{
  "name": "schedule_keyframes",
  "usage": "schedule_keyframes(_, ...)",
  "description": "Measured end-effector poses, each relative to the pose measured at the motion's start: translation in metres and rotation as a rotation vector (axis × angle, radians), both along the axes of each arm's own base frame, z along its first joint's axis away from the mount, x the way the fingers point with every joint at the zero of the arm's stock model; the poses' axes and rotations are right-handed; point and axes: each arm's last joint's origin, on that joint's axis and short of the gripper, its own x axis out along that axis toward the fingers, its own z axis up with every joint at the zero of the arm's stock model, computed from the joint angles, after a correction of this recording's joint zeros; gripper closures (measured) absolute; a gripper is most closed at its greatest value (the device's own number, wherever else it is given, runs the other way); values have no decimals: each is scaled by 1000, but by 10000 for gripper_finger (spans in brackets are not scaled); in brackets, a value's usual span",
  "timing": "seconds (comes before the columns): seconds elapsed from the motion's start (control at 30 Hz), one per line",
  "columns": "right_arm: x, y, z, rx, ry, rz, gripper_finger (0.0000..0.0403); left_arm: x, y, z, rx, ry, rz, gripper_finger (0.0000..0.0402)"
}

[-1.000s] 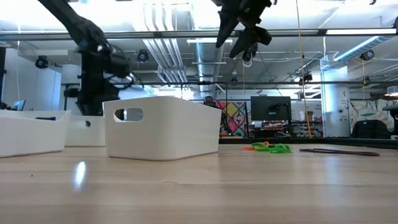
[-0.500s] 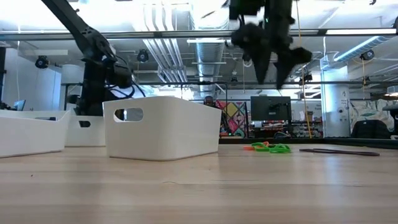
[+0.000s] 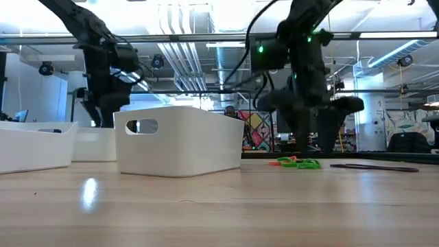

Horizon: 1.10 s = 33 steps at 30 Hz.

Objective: Sort rubber bands into baskets
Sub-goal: Put the green rubber band into the top white bin

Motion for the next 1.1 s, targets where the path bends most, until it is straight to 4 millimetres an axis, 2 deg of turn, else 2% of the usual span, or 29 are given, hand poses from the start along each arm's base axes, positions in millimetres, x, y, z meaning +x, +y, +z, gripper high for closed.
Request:
schedule_keyframes(0.13,5,-2,-17,-12,52,-18,202,-3,-4,10,47,-33,-8,136)
schedule_keyframes(0.3,10,-5,-29,-8,70,18,247,-4,-5,15,74,-42,-32,133)
schedule_keyframes(0.7,9,-15,-30,-42,63,91,387,-2,-3,12,71,-34,-46,134)
schedule_keyframes(0.83,7,-20,-14,-75,77,109,390,-1,-10,18,-9,-177,-140,134)
schedule_keyframes(0.93,10,-29,15,-88,47,104,390,3,-17,24,-97,-354,-272,134)
schedule_keyframes(1.1,29,-55,47,-167,-107,154,390,16,-22,36,-68,-638,-519,135)
